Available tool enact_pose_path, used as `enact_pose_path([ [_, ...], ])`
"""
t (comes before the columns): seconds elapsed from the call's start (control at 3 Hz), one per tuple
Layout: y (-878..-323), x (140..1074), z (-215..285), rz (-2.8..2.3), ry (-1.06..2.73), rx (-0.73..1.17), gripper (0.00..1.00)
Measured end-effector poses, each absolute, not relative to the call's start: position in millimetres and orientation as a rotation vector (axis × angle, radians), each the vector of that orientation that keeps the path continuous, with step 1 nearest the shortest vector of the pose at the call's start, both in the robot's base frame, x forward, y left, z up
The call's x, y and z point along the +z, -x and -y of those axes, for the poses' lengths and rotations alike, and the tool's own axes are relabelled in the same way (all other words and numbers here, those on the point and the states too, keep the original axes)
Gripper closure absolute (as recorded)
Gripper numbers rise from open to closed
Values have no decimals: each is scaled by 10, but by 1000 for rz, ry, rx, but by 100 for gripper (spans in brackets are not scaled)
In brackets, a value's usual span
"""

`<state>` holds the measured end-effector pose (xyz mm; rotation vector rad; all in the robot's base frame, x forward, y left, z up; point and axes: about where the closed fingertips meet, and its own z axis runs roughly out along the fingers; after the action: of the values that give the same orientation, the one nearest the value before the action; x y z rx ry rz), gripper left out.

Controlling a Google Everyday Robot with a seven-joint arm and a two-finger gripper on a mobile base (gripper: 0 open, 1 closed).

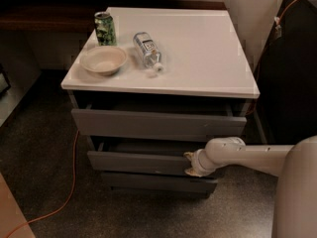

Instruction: Open middle drawer

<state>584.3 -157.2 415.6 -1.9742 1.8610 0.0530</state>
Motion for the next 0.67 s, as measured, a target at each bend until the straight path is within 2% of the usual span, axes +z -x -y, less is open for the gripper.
enact_pose_path([
  [0.33,-5705,4167,1557,-1873,1975,65,91],
  [0.67,-5475,4165,1536,-1900,1961,82,100],
])
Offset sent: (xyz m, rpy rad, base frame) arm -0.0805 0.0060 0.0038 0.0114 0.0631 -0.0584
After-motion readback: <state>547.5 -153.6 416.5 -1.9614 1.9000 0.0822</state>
